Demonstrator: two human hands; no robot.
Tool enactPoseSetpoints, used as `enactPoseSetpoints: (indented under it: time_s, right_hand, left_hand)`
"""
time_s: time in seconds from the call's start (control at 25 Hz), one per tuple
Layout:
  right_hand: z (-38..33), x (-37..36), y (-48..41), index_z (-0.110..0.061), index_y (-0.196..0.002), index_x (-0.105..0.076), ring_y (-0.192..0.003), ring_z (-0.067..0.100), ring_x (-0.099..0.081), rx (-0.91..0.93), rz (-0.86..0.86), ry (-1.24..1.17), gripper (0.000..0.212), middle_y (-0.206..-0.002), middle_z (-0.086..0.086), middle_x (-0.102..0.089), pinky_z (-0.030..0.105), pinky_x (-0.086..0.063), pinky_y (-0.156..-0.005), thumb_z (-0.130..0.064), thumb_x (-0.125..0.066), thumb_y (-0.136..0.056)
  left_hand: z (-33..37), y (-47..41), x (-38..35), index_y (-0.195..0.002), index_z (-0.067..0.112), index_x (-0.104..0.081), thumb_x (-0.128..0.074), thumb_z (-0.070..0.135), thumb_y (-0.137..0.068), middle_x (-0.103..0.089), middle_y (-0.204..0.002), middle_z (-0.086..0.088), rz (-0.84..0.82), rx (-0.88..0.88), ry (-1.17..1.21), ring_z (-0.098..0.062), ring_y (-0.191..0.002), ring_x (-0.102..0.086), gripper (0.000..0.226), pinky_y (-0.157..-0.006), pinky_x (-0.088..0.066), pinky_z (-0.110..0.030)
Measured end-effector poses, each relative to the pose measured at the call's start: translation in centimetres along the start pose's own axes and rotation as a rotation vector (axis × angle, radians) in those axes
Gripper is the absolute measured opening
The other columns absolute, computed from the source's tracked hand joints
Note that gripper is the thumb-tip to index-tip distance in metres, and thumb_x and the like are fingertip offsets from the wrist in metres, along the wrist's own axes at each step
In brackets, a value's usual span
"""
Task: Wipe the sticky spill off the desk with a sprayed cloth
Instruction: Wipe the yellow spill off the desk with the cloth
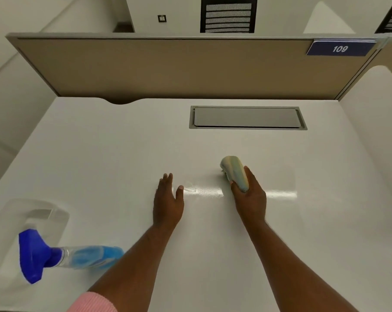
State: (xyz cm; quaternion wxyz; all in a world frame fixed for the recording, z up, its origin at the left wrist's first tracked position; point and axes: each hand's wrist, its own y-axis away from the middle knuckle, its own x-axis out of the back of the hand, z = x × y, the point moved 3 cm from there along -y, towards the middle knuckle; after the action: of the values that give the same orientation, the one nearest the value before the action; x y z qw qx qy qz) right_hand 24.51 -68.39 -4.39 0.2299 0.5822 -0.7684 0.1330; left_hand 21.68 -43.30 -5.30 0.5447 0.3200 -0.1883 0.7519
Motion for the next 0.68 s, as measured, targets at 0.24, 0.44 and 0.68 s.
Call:
enactPoseSetpoints:
  time_s: [0.24,0.44,0.68]
  right_hand:
    - [1.2,-3.8,3.0,-0.022,-0.124,-0.071,-0.129,0.025,-0.058,0.571,-0.095,0.438,0.045,-0.143,-0.001,-0.062,0.043,-0.041,-0.108,-0.05,-0.059,-0.092]
    - [0.2,-8.9,2.7,-0.03,-0.162,-0.021,-0.158,0.013,-0.002,0.509,-0.342,0.606,0.063,-0.17,-0.008,-0.007,0.044,-0.006,-0.128,-0.052,-0.026,-0.104]
    - [-2.8,-14.7,4.7,-0.029,-0.161,-0.026,-0.158,0.017,-0.008,0.705,-0.518,0.674,0.055,-0.17,-0.003,-0.019,0.047,-0.005,-0.128,-0.046,-0.026,-0.108]
  left_hand:
    - [-4.6,3.6,-0.8,-0.162,0.008,-0.016,-0.024,0.055,-0.102,-0.007,-0.171,-0.011,-0.077,-0.186,-0.553,-0.027,-0.159,-0.004,0.076,-0.128,-0.006,-0.053]
    - [-6.6,4.3,-0.8,-0.162,0.009,-0.008,-0.016,0.059,-0.102,-0.002,-0.172,-0.011,-0.145,-0.137,-0.655,-0.026,-0.159,0.003,0.078,-0.128,-0.006,-0.054]
    - [-6.8,4.2,-0.7,-0.162,0.009,-0.012,-0.017,0.048,-0.104,-0.008,-0.171,-0.011,-0.17,-0.148,-0.699,-0.026,-0.159,0.001,0.07,-0.127,-0.01,-0.055]
